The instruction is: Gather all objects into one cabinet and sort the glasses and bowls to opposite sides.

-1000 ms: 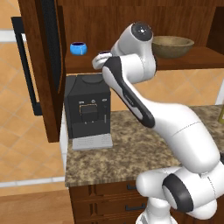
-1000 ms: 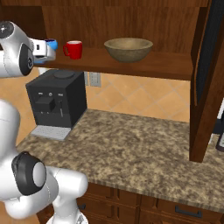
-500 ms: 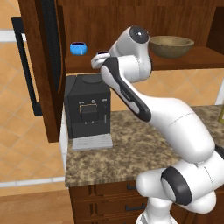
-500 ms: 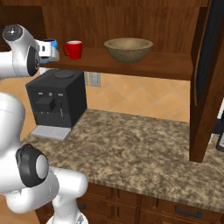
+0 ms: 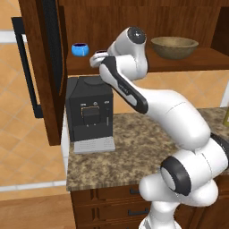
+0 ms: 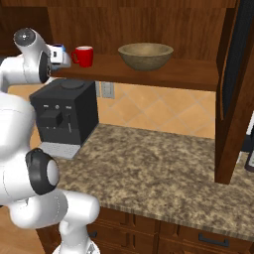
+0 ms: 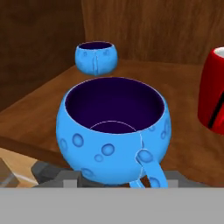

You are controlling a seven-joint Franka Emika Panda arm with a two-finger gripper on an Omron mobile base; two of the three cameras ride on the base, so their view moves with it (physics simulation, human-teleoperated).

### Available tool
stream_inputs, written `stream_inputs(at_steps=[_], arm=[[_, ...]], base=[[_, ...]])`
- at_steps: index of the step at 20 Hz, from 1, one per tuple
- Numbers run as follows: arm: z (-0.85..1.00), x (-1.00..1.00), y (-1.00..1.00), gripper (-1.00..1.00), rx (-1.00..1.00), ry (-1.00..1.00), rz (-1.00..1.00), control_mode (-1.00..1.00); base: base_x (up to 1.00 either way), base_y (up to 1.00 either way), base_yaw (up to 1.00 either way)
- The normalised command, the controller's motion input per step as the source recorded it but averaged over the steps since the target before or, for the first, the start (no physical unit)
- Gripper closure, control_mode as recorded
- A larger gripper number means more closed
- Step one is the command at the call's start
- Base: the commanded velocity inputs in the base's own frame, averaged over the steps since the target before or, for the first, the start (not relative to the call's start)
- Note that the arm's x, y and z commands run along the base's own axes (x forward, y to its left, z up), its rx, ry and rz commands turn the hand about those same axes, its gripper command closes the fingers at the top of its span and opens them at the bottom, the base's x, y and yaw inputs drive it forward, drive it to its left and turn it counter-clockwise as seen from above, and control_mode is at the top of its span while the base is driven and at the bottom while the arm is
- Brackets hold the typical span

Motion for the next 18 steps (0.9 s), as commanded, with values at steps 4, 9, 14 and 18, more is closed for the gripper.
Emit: stream_inputs(at_steps=[4, 9, 14, 18], arm=[[-0.01, 0.42, 0.08, 1.0, 0.03, 0.01, 0.01, -1.0], [-0.01, 0.54, 0.18, 1.0, 0.02, 0.02, 0.0, -1.0], [-0.04, 0.45, 0.25, 1.0, 0.01, 0.02, 0.0, -1.0], [-0.1, 0.43, 0.25, 1.0, 0.0, 0.01, 0.01, -1.0]], base=[[0.0, 0.0, 0.0], [0.0, 0.0, 0.0], [0.0, 0.0, 0.0], [0.0, 0.0, 0.0]])
